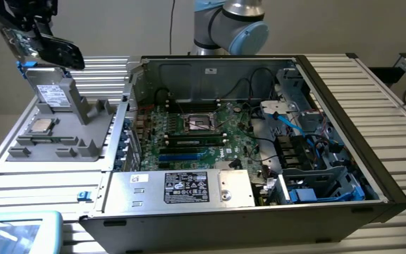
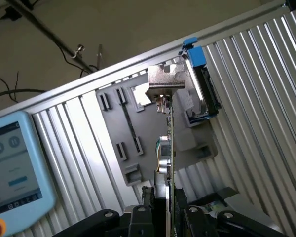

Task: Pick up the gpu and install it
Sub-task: 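Pick up the gpu and move the gpu toward the slot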

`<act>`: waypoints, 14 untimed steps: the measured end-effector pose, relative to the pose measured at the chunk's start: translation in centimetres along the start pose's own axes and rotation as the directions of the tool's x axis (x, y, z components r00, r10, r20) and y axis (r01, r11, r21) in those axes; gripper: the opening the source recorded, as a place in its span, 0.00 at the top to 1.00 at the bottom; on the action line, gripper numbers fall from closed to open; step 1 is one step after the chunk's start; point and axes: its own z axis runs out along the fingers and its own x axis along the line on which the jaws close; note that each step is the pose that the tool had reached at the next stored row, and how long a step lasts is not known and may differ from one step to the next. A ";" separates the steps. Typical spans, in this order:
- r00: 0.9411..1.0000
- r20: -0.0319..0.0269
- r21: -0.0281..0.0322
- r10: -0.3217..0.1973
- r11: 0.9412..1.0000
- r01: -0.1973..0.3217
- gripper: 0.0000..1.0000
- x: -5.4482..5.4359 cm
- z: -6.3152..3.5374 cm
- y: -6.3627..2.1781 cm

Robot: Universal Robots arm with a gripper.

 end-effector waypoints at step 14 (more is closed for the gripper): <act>0.968 -0.013 0.005 -0.250 0.968 0.250 0.73 0.0 0.01 0.00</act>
